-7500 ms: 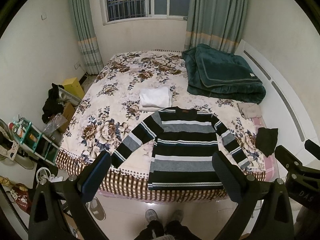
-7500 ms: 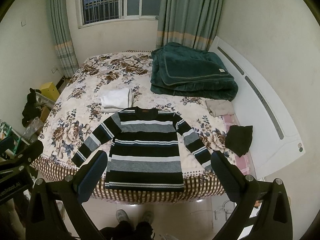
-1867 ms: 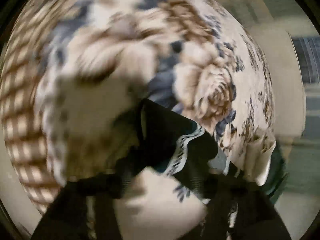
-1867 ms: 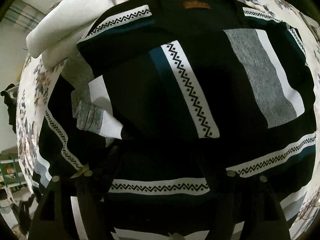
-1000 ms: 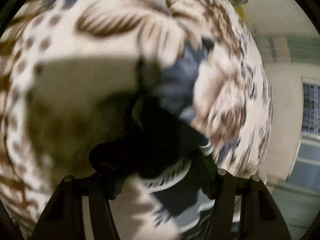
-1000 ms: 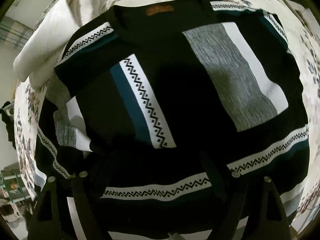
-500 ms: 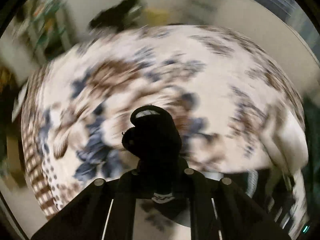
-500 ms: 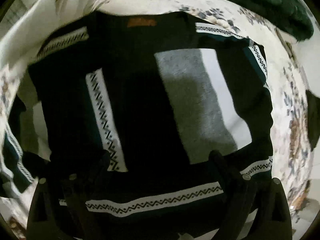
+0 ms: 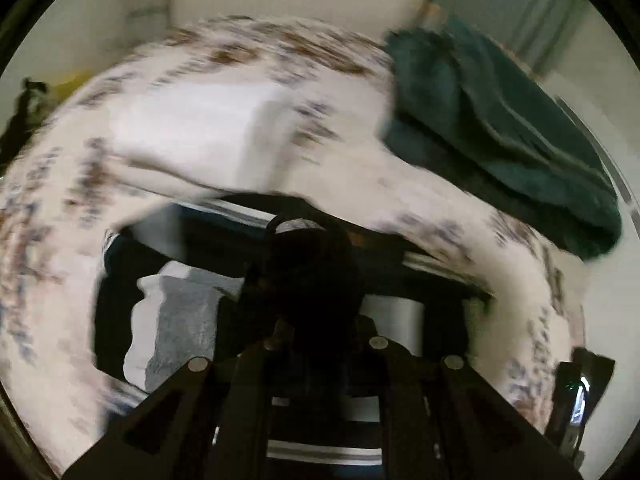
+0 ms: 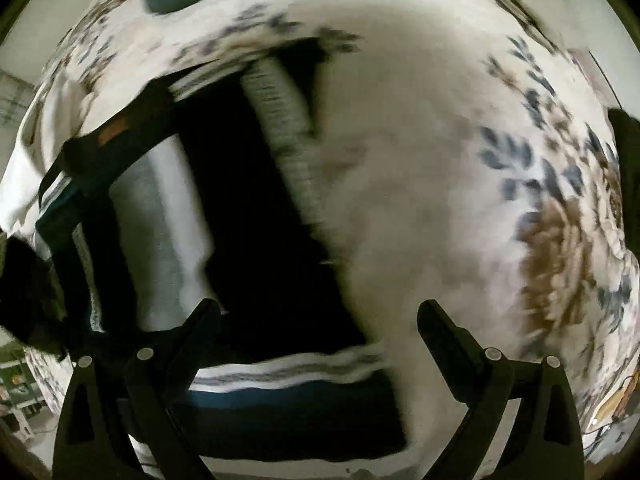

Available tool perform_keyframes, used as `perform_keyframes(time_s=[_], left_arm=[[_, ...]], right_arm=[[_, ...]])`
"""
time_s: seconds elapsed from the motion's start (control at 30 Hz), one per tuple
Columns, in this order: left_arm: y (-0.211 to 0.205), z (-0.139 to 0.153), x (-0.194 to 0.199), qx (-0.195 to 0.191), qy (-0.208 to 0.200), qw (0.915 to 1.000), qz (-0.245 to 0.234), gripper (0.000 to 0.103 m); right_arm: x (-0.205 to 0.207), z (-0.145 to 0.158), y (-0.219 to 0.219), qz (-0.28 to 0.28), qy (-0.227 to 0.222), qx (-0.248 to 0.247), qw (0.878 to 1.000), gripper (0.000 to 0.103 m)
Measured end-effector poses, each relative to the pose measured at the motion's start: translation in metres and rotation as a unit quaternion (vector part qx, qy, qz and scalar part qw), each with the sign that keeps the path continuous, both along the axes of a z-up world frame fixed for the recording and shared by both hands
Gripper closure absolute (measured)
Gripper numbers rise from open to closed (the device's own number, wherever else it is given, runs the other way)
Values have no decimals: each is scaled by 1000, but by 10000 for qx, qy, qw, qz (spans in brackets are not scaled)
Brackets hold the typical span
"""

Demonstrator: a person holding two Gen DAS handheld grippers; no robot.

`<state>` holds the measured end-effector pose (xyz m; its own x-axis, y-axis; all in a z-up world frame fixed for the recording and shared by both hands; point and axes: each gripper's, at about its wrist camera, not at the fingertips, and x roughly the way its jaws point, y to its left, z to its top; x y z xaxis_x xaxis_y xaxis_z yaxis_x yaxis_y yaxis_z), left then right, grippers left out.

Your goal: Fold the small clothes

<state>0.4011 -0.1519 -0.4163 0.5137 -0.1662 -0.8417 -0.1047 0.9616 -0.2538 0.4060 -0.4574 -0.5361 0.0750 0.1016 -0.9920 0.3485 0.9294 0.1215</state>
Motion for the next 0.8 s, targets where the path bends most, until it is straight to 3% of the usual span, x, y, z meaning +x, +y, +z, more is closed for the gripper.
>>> perform_keyframes(time_s=[0.1, 0.17, 0.23, 0.27, 0.3, 0.37, 0.5, 0.57, 0.67, 0.8], left_arm=[[-54, -14, 9, -124, 231, 9995, -179, 90], [-77, -20, 10, 25, 375, 9990, -226, 88], [-85, -19, 6, 132, 344, 9992, -171, 74], [-84, -17, 2, 206, 258, 9994, -130, 57], [-82, -14, -4, 284, 156, 9994, -93, 33], [-66, -9, -10, 414, -32, 9991, -24, 5], [-15, -6, -27, 884, -109, 9950, 443, 5], [22, -4, -41, 1210, -212, 9889, 833, 5], [73, -12, -59, 1737, -64, 9757, 1334, 5], [124, -33, -75, 2111, 410, 9598, 1803, 5]], right_arm=[[1, -3, -40, -54, -1, 217, 9998, 3], [2, -3, -58, 15, -7, 343, 9994, 3], [4, 3, -69, 54, -40, 524, 9986, 3], [7, 7, -75, 62, -85, 624, 9980, 3], [9, 13, -78, 50, -156, 719, 9973, 3], [11, 27, -82, 6, -331, 952, 9949, 3], [25, 43, -71, -146, -599, 1552, 9860, 3], [41, 40, -49, -58, -654, 1942, 9788, 3], [70, 19, -9, 235, -508, 2221, 9734, 3], [105, -21, 32, -31, -150, 2619, 9650, 3]])
